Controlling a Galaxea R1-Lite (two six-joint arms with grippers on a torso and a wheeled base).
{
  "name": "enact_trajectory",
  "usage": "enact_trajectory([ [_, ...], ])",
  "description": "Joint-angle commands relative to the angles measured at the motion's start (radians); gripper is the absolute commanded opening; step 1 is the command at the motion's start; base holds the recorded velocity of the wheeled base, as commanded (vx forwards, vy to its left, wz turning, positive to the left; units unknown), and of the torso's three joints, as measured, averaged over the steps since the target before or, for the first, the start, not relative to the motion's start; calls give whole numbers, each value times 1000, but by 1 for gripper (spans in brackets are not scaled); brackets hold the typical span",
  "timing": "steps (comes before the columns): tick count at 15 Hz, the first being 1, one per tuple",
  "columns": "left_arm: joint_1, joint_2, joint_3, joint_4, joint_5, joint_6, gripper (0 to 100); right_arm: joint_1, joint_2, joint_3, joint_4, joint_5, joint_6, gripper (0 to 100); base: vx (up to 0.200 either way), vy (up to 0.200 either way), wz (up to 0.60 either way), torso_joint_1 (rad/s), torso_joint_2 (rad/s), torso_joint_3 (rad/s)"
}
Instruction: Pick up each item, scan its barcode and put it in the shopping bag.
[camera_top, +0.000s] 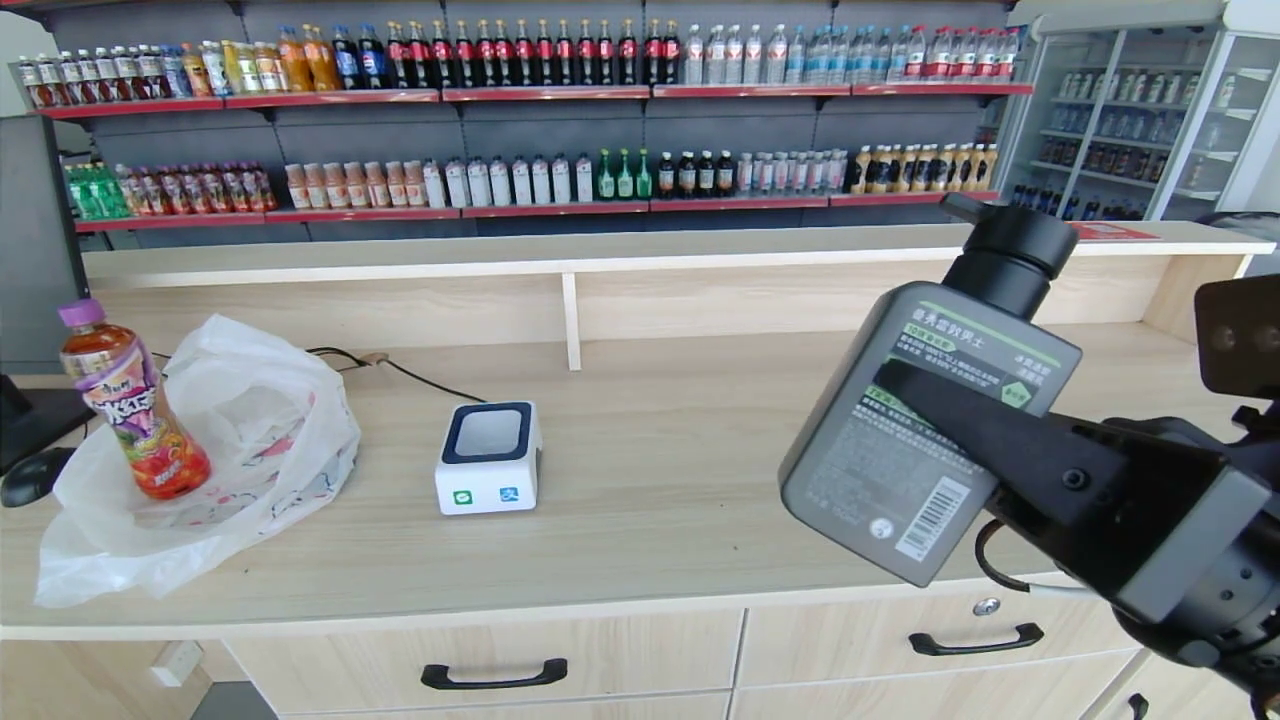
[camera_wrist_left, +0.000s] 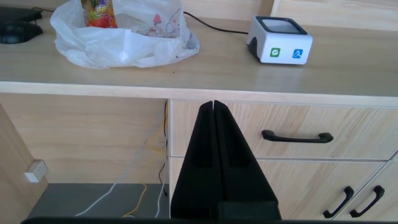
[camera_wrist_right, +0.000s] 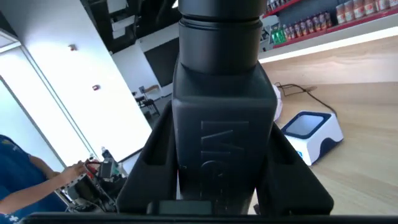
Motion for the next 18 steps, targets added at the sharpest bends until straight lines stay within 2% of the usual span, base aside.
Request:
enact_trajectory([
  [1,0,0,0,0,0,0,0,2,20,-44,-2,32,4,0,0,0,0,0,0,0],
  [3,0,0,0,0,0,0,0,4,20,-61,-2,96,4,0,0,0,0,0,0,0],
  [8,0,0,0,0,0,0,0,7,9,-67,-2,131,37,0,0,0,0,0,0,0],
  [10,0,0,0,0,0,0,0,7,9,-75,-2,197,42,0,0,0,0,0,0,0],
  [15,0,0,0,0,0,0,0,22,-1,-62,-2,200,43,0,0,0,0,0,0,0],
  [18,0,0,0,0,0,0,0,25,0,-95,-2,200,90,0,0,0,0,0,0,0],
])
